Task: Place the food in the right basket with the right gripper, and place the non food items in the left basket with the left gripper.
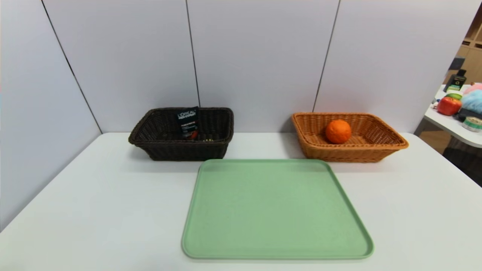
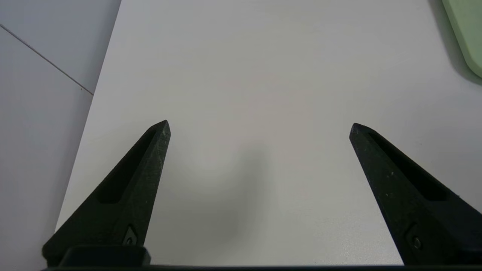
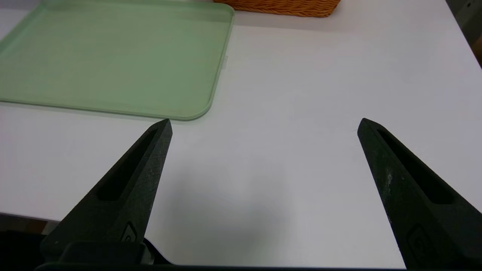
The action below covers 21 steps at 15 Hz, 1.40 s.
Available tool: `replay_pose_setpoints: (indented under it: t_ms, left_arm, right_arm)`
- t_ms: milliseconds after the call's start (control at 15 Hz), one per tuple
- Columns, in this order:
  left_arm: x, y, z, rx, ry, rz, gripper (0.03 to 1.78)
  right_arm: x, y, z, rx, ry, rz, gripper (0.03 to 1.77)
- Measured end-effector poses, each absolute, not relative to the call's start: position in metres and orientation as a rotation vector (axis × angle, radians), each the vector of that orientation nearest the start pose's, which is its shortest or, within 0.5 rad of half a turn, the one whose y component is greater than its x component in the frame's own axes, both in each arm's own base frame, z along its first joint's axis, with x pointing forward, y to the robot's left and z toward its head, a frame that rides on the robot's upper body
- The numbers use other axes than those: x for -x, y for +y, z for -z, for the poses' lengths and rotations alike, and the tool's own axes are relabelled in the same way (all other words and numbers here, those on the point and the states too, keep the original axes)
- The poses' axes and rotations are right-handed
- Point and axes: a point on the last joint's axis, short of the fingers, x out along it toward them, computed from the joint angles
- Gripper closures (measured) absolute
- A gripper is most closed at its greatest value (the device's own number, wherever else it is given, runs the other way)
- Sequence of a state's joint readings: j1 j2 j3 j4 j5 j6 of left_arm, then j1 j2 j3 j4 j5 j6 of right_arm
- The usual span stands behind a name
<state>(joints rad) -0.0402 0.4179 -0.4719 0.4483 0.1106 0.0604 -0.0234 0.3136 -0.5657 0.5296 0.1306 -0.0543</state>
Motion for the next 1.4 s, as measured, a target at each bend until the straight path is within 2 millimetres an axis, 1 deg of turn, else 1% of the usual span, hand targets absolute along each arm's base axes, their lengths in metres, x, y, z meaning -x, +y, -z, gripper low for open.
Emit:
replay_pose_setpoints:
  t_ms: [267,533,800,933,1200,1400]
  left_arm:
    - [0.021,0.003,-0.156,-0.087,0.35,-0.061,0.12]
    - [0.03,0.003,-0.138,-0.099,0.32,-0.074,0.12]
    - [0.036,0.003,-0.128,-0.093,0.293,-0.079,0.12]
    - [0.035,0.002,-0.126,-0.087,0.237,-0.052,0.12]
    - [0.027,0.0,-0.112,-0.091,0.077,0.044,0.12]
    - [0.028,-0.002,-0.098,-0.086,0.06,0.138,0.12]
  right_arm:
    - [0.049,0.004,-0.172,0.052,0.255,-0.096,0.1]
    - [0.056,0.003,-0.167,0.083,0.224,-0.099,0.1]
    - [0.065,0.003,-0.149,0.097,0.238,-0.129,0.1]
    - [0.063,0.003,-0.142,0.098,0.191,-0.126,0.1]
    - [0.048,0.002,-0.131,0.112,0.034,-0.076,0.1]
    - [0.04,0.002,-0.114,0.117,-0.008,-0.062,0.1]
